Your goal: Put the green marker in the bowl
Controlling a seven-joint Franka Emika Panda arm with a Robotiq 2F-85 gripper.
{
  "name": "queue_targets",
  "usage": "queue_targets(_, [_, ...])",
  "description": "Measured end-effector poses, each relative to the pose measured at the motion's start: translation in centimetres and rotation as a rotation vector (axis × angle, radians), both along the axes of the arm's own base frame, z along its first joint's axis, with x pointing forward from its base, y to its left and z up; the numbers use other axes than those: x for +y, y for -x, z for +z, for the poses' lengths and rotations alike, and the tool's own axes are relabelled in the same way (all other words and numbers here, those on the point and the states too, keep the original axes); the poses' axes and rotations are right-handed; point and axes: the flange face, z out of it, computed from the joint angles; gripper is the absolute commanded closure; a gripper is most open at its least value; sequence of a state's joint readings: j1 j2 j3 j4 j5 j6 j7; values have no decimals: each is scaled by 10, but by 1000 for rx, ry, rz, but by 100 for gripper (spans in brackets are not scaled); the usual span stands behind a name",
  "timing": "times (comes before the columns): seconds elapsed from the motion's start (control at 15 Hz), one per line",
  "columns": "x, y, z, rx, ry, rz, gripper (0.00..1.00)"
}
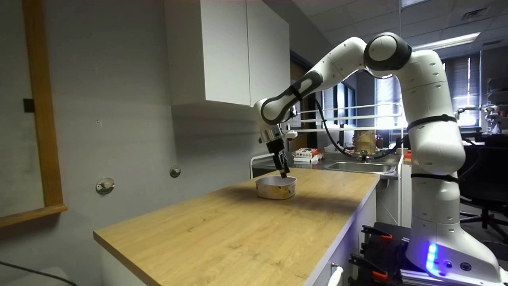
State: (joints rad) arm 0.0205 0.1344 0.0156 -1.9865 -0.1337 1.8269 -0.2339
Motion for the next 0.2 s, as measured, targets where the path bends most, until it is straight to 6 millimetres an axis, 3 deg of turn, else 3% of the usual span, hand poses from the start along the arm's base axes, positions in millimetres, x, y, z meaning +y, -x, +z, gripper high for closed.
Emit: queue_targets(0.2, [2,6,25,-29,-24,-1,0])
